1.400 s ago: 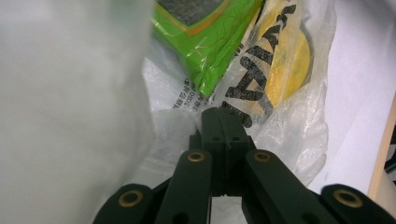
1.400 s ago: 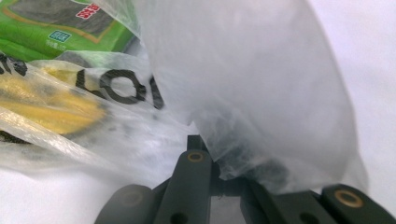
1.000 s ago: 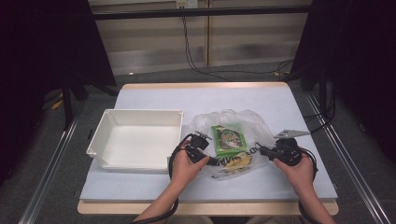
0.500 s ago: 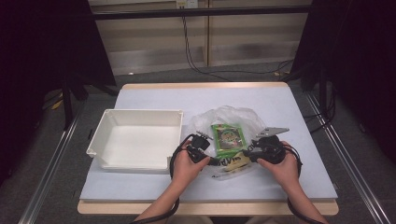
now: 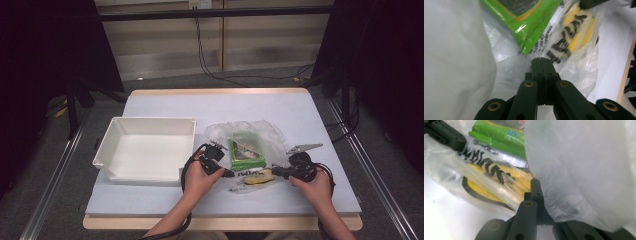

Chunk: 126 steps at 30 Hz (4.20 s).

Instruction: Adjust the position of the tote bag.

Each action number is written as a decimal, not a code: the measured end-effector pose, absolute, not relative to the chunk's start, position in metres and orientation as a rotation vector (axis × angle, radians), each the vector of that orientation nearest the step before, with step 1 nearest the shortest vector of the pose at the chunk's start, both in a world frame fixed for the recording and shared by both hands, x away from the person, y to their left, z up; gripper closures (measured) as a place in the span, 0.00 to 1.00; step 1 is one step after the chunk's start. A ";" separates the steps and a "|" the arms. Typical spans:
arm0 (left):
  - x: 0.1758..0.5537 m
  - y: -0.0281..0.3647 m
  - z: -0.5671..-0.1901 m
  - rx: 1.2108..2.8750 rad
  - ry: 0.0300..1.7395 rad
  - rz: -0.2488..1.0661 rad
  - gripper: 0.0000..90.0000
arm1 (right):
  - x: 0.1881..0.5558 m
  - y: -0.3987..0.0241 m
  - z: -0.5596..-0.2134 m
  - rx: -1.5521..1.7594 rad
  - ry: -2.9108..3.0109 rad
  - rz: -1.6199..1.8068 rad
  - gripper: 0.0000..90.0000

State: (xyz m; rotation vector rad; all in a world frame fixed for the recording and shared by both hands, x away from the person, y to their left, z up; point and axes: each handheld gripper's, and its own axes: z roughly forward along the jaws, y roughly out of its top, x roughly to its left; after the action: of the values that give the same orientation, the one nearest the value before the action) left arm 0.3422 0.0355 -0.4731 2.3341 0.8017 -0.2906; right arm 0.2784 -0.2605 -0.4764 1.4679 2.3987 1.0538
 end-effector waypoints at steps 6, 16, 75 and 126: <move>0.341 0.033 -0.473 2.338 0.801 -0.297 1.00 | 0.271 -0.264 -0.474 1.453 2.383 1.058 0.99; 0.339 0.031 -0.464 2.272 0.802 -0.326 0.94 | 0.270 -0.254 -0.454 1.359 2.369 1.050 0.68; 0.318 -0.039 -0.479 2.262 0.655 -0.312 0.98 | 0.296 -0.218 -0.408 1.294 2.333 1.067 1.00; 0.317 -0.026 -0.477 2.270 0.656 -0.332 1.00 | 0.283 -0.252 -0.409 1.397 2.299 1.166 1.00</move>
State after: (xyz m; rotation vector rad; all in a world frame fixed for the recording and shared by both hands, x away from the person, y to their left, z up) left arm 0.3173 -0.0263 -0.4766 2.2697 0.6558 -0.3323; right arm 0.2828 -0.2523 -0.4090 1.3974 2.2992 1.1661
